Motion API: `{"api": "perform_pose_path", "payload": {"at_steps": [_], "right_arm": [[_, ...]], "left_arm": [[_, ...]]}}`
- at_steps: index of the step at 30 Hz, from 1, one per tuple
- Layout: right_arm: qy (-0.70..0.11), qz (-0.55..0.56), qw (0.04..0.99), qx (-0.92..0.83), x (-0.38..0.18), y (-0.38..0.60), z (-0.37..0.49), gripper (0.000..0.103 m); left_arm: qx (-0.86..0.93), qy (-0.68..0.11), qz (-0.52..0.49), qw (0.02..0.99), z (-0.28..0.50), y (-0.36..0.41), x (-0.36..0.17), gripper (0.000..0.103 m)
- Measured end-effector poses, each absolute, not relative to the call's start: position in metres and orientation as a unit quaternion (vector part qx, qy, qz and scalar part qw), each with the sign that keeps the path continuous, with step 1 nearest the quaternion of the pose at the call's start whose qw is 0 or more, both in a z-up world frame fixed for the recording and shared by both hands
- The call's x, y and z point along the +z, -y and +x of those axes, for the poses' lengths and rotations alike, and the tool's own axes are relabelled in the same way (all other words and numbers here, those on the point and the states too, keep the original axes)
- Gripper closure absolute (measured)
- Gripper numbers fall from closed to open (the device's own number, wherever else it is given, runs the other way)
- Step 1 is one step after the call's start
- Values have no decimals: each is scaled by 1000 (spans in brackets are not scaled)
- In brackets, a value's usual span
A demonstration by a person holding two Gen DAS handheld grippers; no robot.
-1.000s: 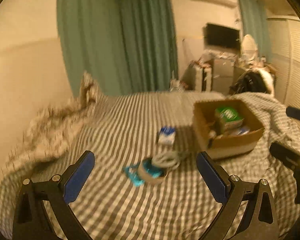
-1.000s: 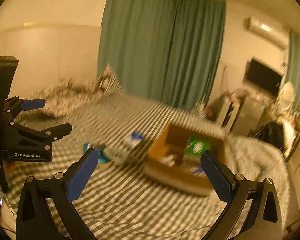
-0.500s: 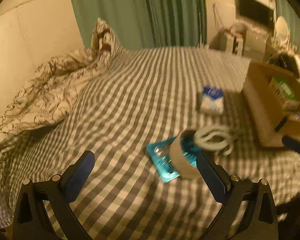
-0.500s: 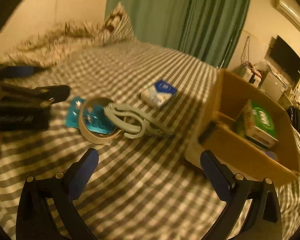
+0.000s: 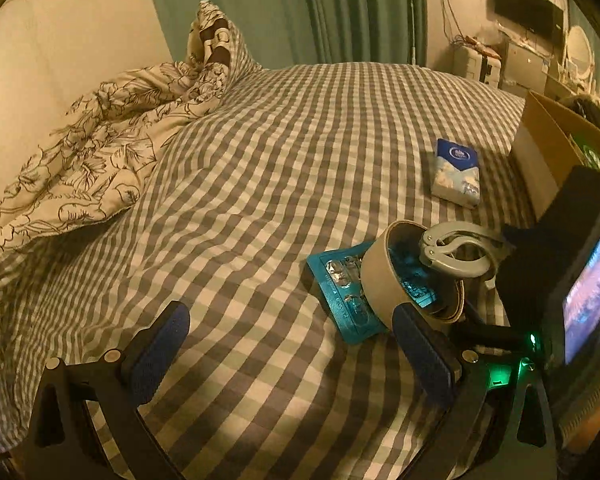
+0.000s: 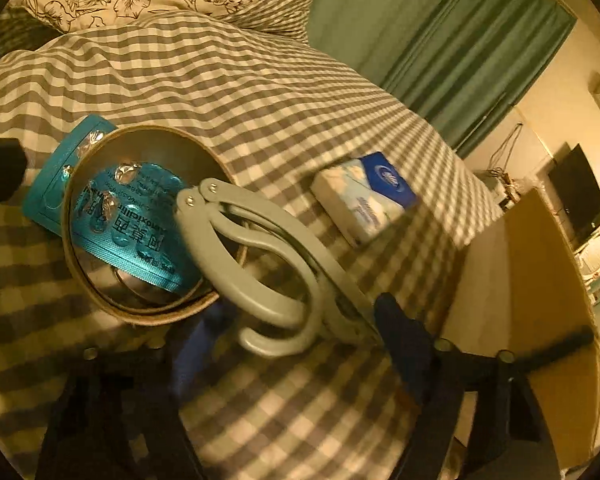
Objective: Organize objects
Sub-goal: 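Grasp the grey clip with the right tool while the left tool grasps the tape roll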
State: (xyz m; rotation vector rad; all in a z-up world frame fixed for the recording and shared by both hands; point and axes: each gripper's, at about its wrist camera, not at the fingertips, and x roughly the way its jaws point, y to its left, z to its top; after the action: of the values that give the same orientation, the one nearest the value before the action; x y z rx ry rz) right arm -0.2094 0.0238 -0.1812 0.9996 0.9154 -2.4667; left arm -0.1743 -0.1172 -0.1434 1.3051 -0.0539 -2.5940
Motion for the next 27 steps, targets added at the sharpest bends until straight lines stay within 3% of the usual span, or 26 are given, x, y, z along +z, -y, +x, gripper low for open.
{"api": "perform_pose_path", "payload": {"at_steps": [2, 4, 7, 11, 14, 27], "right_arm": [[-313, 349, 162, -868, -179, -26, -213, 56], [-311, 342, 153, -873, -171, -30, -211, 74], [-272, 356, 171, -878, -154, -45, -203, 82], [-200, 368, 192, -888, -125, -73, -181, 90], [-145, 383, 205, -889, -104, -97, -169, 90], [-75, 389, 214, -893, -91, -144, -157, 90]], "left_arm": [[-885, 13, 449, 121, -174, 120, -144, 0], [-884, 8, 450, 123, -173, 123, -145, 0], [-887, 8, 447, 111, -170, 119, -145, 0], [-889, 24, 451, 76, -165, 103, -146, 0], [-889, 46, 449, 70, -162, 87, -147, 0], [-883, 82, 452, 93, -213, 31, -187, 0]]}}
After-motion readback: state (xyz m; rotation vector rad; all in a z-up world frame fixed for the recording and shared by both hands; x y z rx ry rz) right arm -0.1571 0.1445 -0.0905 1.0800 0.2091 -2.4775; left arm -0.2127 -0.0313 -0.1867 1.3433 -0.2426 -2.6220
